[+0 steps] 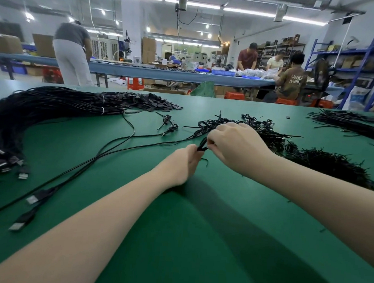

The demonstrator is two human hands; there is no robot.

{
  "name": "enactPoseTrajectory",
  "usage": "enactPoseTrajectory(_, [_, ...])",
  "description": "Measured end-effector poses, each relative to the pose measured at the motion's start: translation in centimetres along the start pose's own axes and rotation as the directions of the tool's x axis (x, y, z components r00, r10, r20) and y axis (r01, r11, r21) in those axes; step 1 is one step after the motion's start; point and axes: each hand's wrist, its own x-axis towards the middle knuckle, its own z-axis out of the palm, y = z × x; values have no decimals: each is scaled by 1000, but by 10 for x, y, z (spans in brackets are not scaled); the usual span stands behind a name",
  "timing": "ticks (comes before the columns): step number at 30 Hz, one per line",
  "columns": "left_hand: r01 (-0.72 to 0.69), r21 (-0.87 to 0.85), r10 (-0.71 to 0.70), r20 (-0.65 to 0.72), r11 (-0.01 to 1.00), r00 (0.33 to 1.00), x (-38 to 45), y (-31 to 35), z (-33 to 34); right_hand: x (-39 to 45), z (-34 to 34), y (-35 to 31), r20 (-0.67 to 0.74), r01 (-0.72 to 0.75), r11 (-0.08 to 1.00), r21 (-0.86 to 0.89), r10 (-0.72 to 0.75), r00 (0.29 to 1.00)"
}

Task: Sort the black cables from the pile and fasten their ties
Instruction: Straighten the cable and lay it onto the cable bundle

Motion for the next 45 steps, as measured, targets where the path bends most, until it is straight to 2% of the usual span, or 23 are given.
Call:
enactPoseTrajectory(4, [62, 178, -66, 16, 982, 998, 0, 6, 0, 6, -3, -2, 35, 20, 1000, -14, -20, 999])
enactPoseTrajectory(7, [53, 393, -87, 68, 918, 994, -1, 13, -1, 9, -10, -2, 38, 89, 995, -51, -87, 995])
enactPoseTrajectory(9, [-55, 567, 8, 85, 822, 996, -2, 17, -1, 13, -19, 4, 71, 76, 996, -39, -73, 995])
enactPoseTrajectory(11, [-217, 710, 208, 101, 670, 973, -5, 20, -4, 20, -30, 19, 245, -21, 991, 132, -12, 970])
enactPoseTrajectory(12, [-299, 741, 310, 128, 601, 942, -7, 21, -7, 24, -35, 29, 388, -101, 958, 268, -11, 921])
enactPoseTrajectory(14, [-460, 699, 488, 180, 547, 854, -9, 21, -12, 27, -41, 50, 596, -276, 832, 482, -80, 799])
enactPoseTrajectory(16, [-598, 570, 647, 147, 563, 749, -14, 23, -15, 23, -35, 62, 718, -482, 647, 591, -149, 680])
enactPoseTrajectory(17, [-610, 507, 679, 64, 609, 732, -16, 24, -15, 20, -28, 64, 744, -586, 505, 634, -190, 641])
enactPoseTrajectory(18, [-577, 413, 652, -56, 705, 756, -17, 25, -13, 16, -18, 63, 742, -668, 331, 666, -205, 638])
enactPoseTrajectory(19, [-496, 258, 546, -180, 829, 818, -16, 27, -12, 14, -8, 57, 720, -707, 143, 693, -189, 667])
enactPoseTrajectory(20, [-387, 35, 382, -268, 921, 884, -13, 27, -11, 14, 1, 48, 695, -706, -38, 707, -147, 704])
enactPoseTrajectory(21, [-274, -206, 202, -311, 940, 928, -9, 28, -9, 15, 9, 37, 675, -675, -192, 712, -77, 734])
enactPoseTrajectory(22, [-166, -377, 41, -317, 911, 947, -5, 28, -7, 19, 16, 25, 666, -631, -302, 714, 16, 746])
enactPoseTrajectory(23, [-70, -447, -81, -310, 892, 947, -2, 26, -6, 23, 23, 12, 668, -593, -367, 717, 115, 735])
enactPoseTrajectory(24, [3, -449, -157, -306, 894, 939, 1, 22, -5, 26, 29, -1, 676, -567, -406, 717, 204, 708])
enactPoseTrajectory(27, [103, -446, -248, -279, 889, 928, 4, 7, -4, 29, 44, -35, 673, -458, -520, 721, 367, 642])
enactPoseTrajectory(30, [106, -524, -271, -249, 845, 930, 5, 2, -3, 24, 50, -46, 641, -365, -564, 741, 430, 636])
enactPoseTrajectory(33, [102, -527, -260, -235, 843, 937, 7, 0, 0, 21, 49, -41, 641, -343, -591, 730, 418, 644])
enactPoseTrajectory(40, [62, -512, -202, -223, 857, 954, 8, -3, 0, 19, 44, -35, 687, -428, -588, 686, 329, 648])
enactPoseTrajectory(42, [57, -512, -198, -227, 857, 954, 8, -3, 1, 20, 42, -33, 671, -440, -551, 709, 336, 661])
enactPoseTrajectory(45, [58, -518, -207, -236, 854, 949, 7, 0, 3, 21, 40, -31, 604, -469, -388, 793, 412, 682])
